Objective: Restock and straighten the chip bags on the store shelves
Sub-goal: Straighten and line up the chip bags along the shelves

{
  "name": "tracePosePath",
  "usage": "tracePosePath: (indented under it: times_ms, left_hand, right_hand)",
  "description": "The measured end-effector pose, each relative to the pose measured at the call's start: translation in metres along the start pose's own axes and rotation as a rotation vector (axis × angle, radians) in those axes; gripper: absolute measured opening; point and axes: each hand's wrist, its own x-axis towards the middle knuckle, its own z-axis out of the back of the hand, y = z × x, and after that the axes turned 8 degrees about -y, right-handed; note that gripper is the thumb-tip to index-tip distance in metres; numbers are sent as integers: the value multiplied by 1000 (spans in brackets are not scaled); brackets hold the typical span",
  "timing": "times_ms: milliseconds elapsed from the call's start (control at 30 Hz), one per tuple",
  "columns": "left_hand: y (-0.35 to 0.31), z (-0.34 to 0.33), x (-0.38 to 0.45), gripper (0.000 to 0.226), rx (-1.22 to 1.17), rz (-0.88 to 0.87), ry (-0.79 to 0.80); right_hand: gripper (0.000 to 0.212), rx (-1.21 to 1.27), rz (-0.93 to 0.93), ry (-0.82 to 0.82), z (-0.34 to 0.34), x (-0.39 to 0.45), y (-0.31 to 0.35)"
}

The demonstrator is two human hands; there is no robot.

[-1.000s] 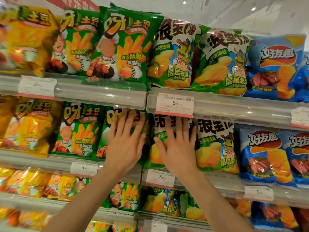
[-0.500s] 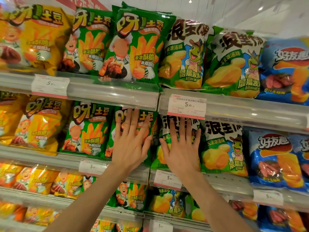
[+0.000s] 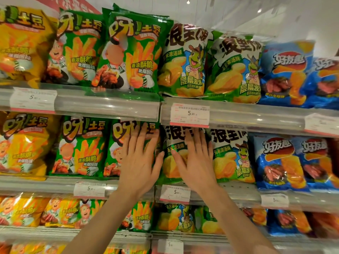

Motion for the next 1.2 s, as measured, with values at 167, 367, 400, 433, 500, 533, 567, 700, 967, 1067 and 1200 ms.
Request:
tracePosePath:
  times_ms: [167, 367, 400, 433, 500, 533, 567, 700, 967, 1067, 1200]
  left_hand:
    - [-45, -5, -6, 55, -177, 31, 28]
    - [-107, -21, 2, 52, -381, -22, 75]
    - [-117, -24, 5, 53, -421, -21, 103]
    - [-126, -26, 8, 54, -460, -13, 143]
    - [-145, -33, 16, 58, -527, 26, 241]
    - [-153, -38, 19, 60, -567, 71, 304]
    - [-161, -41, 24, 63, -605, 136, 377]
    - [-181, -58, 43, 77, -695, 370, 606]
    - [-187, -90, 59, 83, -875, 627, 588]
    - [-190, -95, 60, 79, -932, 678, 549]
    - [-191, -98, 57, 90, -975, 703, 490]
  right_hand:
    - [75, 102, -173, -36, 27, -13, -30]
    - [74, 197, -424, -39, 61, -18, -90]
    - [73, 189, -438, -36, 65, -17, -101]
    - [72, 185, -451, -10, 70, -15, -112]
    - [72, 210, -448, 73, 75, -11, -134]
    - [73, 238, -440, 111, 77, -8, -145]
    - [76, 264, -437, 151, 78, -5, -155]
    - [90, 326, -412, 308, 79, 7, -184]
    - [112, 502, -401, 506, 89, 29, -197]
    - [111, 523, -394, 527, 89, 30, -198]
    - [108, 584, -400, 523, 89, 24, -201]
